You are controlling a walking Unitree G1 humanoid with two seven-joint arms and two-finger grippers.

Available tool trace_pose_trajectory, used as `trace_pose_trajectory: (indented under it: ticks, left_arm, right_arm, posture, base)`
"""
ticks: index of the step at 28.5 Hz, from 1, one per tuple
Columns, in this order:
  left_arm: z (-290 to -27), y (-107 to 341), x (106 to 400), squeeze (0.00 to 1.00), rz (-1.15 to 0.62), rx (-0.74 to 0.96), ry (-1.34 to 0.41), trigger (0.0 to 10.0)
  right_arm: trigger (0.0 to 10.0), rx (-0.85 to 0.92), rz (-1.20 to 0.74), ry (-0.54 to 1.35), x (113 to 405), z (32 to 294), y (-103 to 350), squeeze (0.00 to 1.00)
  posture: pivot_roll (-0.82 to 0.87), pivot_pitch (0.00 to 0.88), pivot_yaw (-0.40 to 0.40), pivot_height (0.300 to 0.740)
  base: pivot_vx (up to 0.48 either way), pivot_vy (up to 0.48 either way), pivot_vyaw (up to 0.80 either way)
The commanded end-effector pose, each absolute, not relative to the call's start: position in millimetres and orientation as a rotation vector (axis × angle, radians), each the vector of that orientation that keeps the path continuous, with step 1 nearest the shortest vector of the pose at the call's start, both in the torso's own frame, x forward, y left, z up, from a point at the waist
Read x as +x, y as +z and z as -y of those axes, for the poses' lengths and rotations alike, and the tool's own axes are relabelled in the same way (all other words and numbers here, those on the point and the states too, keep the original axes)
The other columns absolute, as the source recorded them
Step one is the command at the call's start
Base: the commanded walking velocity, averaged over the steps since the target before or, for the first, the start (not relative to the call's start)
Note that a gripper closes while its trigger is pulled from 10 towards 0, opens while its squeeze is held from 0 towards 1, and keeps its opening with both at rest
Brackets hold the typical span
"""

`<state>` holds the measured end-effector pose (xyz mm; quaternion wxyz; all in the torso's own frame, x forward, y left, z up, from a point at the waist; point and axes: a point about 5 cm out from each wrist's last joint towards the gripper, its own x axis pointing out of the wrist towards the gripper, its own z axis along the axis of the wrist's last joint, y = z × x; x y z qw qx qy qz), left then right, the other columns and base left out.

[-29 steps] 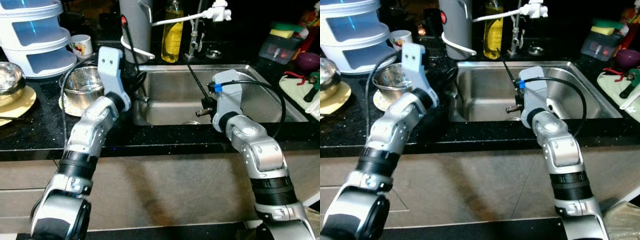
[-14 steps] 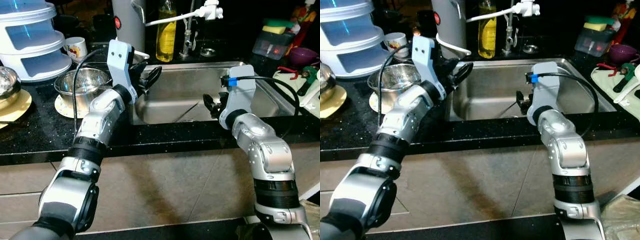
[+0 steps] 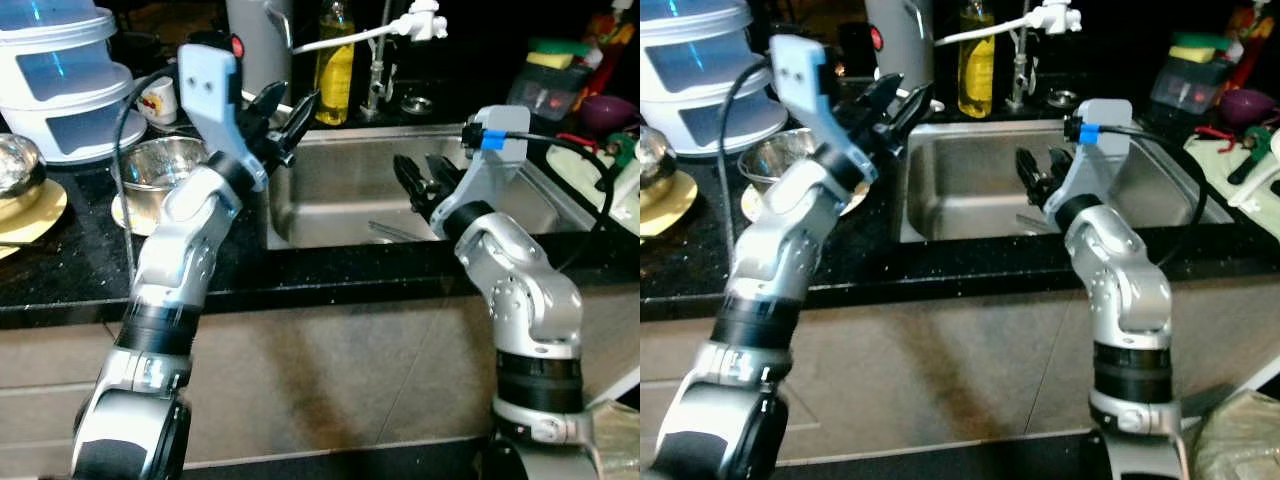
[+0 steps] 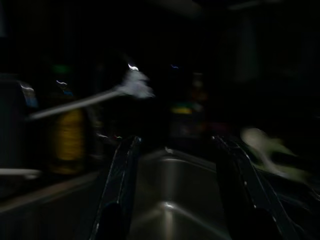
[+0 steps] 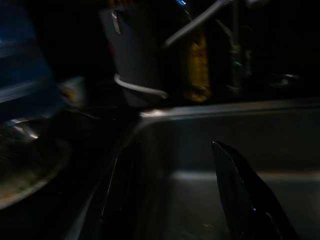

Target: Kitchen organization

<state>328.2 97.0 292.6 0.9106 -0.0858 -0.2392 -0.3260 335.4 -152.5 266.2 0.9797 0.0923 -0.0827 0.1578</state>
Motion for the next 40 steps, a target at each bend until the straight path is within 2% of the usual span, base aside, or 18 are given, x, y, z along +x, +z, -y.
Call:
trace_pose_trajectory:
  ticks: [1, 4, 5, 15, 28, 40]
  left_arm:
    - [-100.4, 295.7, 323.3, 0.0, 0.504, -0.1, -0.648, 10.0]
    - [-107.9, 294.2, 322.0, 0.0, 0.506, -0.037, -0.594, 10.0]
    - [-119.4, 293.2, 320.6, 0.0, 0.498, 0.027, -0.511, 10.0]
    - [-145.8, 275.7, 317.5, 0.0, 0.419, 0.23, -0.332, 10.0]
    - [-151.0, 275.3, 316.3, 0.0, 0.412, 0.249, -0.275, 10.0]
    - [-146.7, 280.2, 323.2, 0.0, 0.432, 0.247, -0.291, 10.0]
  right_arm:
    - [10.0, 0.219, 0.207, 0.417, 329.7, 142.8, 267.7, 0.0]
    - [10.0, 0.227, 0.221, 0.517, 322.8, 132.4, 264.7, 0.0]
    - [10.0, 0.221, 0.218, 0.601, 315.5, 123.4, 257.7, 0.0]
    - [10.0, 0.198, 0.208, 0.669, 309.3, 116.5, 243.3, 0.0]
    - [10.0, 0.174, 0.248, 0.642, 310.6, 117.1, 241.1, 0.0]
    - [10.0, 0.182, 0.27, 0.574, 316.8, 120.5, 244.7, 0.0]
  posture:
    - [-0.07, 0.0, -0.036, 0.74]
    - [-0.06, 0.0, -0.037, 0.74]
    - [-0.06, 0.0, -0.042, 0.74]
    - [-0.06, 0.0, -0.043, 0.74]
    - [-0.06, 0.0, -0.044, 0.74]
    - [-0.07, 0.0, -0.042, 0.74]
  base:
    - [0.0, 0.0, 0.0]
    - [0.0, 0.0, 0.0]
    - [0.0, 0.0, 0.0]
    - [0.0, 0.0, 0.0]
    - [0.0, 0.0, 0.77]
    - [0.0, 0.0, 0.0]
